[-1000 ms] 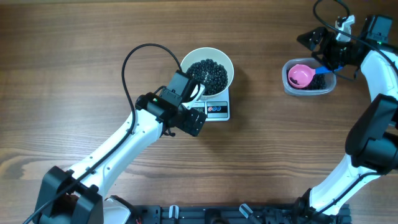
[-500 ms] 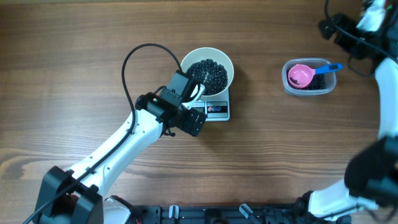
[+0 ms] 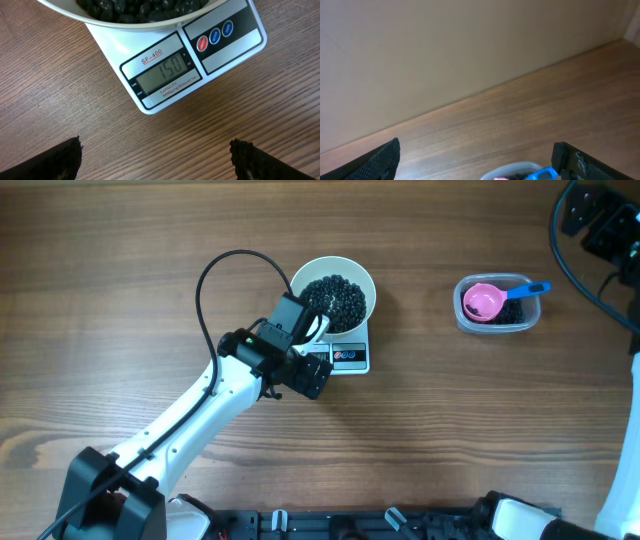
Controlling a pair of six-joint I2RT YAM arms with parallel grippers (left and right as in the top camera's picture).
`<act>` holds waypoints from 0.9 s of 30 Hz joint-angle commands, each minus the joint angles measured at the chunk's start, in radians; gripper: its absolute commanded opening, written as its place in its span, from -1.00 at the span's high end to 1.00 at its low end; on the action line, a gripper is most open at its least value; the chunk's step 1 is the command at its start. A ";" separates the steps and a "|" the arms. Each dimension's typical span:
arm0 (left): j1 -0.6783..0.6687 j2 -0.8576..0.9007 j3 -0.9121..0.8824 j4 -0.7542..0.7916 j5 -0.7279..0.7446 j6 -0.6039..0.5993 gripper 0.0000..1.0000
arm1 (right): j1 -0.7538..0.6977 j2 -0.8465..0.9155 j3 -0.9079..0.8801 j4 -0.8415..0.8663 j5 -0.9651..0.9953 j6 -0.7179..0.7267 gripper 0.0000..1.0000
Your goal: Scoop item into bowl and weigh 150g on scale
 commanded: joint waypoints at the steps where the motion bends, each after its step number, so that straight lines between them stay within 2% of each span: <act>1: 0.007 -0.016 -0.004 0.003 0.005 0.012 -1.00 | 0.029 -0.058 0.000 -0.087 -0.030 -0.275 -0.99; 4: 0.007 -0.016 -0.005 0.003 0.005 0.012 -1.00 | 0.095 -0.085 0.000 -0.146 -0.035 -0.472 -0.99; 9: 0.007 -0.016 -0.005 0.003 0.005 0.012 -1.00 | 0.142 -0.100 -0.040 -0.153 -0.048 -0.567 -0.99; 11: 0.007 -0.016 -0.005 0.003 0.005 0.012 -1.00 | 0.142 -0.128 -0.103 -0.148 -0.054 -0.561 -1.00; 13: 0.007 -0.016 -0.005 0.003 0.005 0.012 -1.00 | 0.142 -0.189 -0.228 -0.084 -0.055 -0.480 -1.00; 21: 0.007 -0.016 -0.005 0.003 0.005 0.012 -1.00 | 0.142 -0.496 -0.800 0.462 -0.037 -0.350 -0.99; 25: 0.007 -0.016 -0.005 0.003 0.005 0.012 -1.00 | 0.142 -0.657 -0.959 0.572 -0.020 -0.326 -0.99; 27: 0.007 -0.017 -0.005 0.003 0.005 0.012 -1.00 | 0.142 -0.795 -1.029 0.580 0.013 -0.327 -1.00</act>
